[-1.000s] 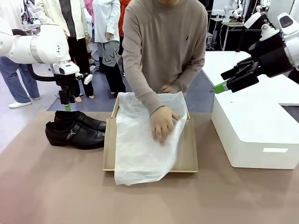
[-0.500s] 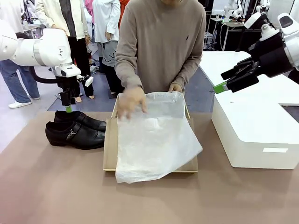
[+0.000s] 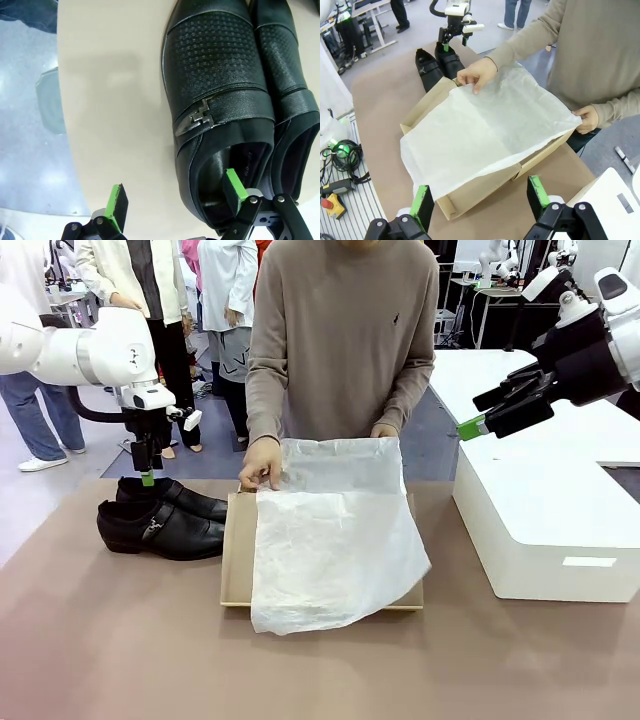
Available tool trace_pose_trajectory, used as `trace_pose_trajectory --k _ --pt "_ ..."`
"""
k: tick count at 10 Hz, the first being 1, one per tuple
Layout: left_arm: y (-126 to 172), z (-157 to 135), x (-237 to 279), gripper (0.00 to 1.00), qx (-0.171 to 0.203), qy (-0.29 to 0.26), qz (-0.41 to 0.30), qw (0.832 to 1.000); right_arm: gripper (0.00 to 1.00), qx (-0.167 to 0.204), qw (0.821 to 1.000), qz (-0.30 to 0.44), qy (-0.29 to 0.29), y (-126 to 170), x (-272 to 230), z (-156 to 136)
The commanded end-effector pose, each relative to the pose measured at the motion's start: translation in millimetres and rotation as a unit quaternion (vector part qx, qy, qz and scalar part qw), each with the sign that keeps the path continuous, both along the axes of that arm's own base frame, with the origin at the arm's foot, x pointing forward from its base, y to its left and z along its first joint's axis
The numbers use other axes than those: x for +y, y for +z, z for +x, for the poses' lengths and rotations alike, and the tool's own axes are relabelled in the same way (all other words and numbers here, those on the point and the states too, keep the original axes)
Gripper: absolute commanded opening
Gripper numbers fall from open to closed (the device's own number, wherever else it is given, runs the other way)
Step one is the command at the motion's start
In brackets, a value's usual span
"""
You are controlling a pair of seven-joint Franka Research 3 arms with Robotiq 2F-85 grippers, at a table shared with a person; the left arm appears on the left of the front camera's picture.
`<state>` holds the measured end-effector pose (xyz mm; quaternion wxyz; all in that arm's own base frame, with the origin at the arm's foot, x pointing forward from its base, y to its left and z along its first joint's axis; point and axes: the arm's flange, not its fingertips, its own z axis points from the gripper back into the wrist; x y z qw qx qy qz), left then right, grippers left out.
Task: Pack the shoes into the box.
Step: Place one shoe of the Shoes into the Shoes Box.
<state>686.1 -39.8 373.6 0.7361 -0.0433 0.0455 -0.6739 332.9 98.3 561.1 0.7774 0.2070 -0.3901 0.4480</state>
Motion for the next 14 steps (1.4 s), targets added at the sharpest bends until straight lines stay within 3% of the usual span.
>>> trace_pose_trajectory --k 1,10,11,14 --pt "-2 7 2 1.00 0.011 -0.005 0.005 1.000 1.00 -0.003 1.000 0.004 0.007 -1 0 2" --pt "-30 8 3 1.00 0.022 -0.003 -0.007 1.000 1.00 -0.003 1.000 0.004 0.007 -1 0 2" --pt "-31 9 3 0.94 0.024 -0.005 -0.006 1.000 1.00 -0.003 1.000 0.004 0.007 -1 0 2" --pt "-32 9 5 0.37 0.029 -0.003 -0.006 1.000 1.00 -0.003 1.000 0.004 0.007 -1 0 2"
